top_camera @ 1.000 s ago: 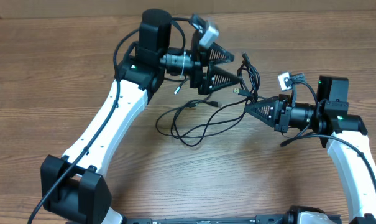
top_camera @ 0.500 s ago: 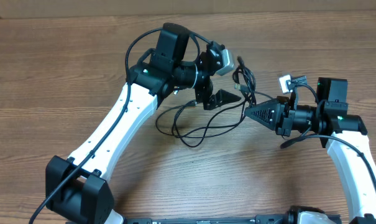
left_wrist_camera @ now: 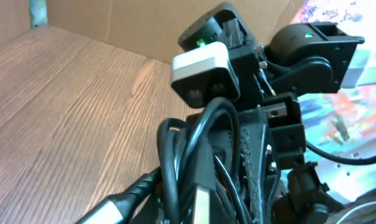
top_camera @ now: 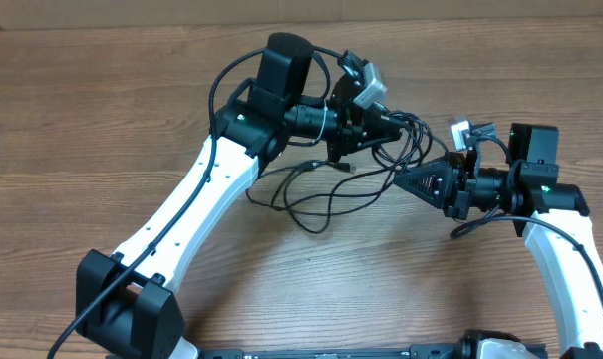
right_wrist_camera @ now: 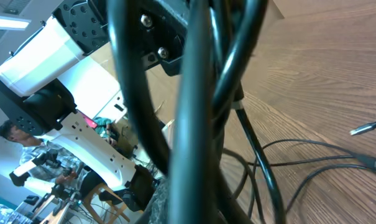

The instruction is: Untangle cables

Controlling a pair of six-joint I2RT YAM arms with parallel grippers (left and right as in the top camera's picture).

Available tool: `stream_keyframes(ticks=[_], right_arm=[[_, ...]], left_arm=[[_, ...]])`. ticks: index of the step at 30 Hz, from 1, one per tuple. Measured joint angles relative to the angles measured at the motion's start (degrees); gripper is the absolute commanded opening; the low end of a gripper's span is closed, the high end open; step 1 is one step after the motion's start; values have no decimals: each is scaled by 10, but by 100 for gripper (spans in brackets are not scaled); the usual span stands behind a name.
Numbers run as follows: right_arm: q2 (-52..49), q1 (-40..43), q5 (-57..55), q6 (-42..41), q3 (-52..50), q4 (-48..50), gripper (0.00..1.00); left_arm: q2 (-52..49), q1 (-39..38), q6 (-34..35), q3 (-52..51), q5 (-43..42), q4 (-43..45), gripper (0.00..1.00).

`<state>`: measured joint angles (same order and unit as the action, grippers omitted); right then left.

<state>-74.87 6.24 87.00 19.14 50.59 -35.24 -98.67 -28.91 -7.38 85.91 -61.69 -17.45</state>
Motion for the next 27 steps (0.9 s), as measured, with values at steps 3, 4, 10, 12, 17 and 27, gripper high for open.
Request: stream_keyframes(ticks=[3, 4, 10, 12, 17, 27], right_arm=[[0, 0, 0, 0, 0, 0, 4], [0, 0, -5, 0, 0, -2, 11], [0, 0, -159, -125, 0, -28, 100], [0, 0, -179, -142, 0, -34, 100], [0, 0, -211, -169, 0, -33, 100], [0, 0, -188, -77, 0, 73, 86]], left_arm=[[0, 0, 0, 0, -3, 0, 4], [0, 0, 0, 0, -2, 0, 4], [0, 25, 0, 0, 85, -79, 4], [0, 39, -1, 1, 131, -109, 4], [0, 49, -14, 0, 214, -145, 4], [0, 34, -208, 0, 158, -217, 4]])
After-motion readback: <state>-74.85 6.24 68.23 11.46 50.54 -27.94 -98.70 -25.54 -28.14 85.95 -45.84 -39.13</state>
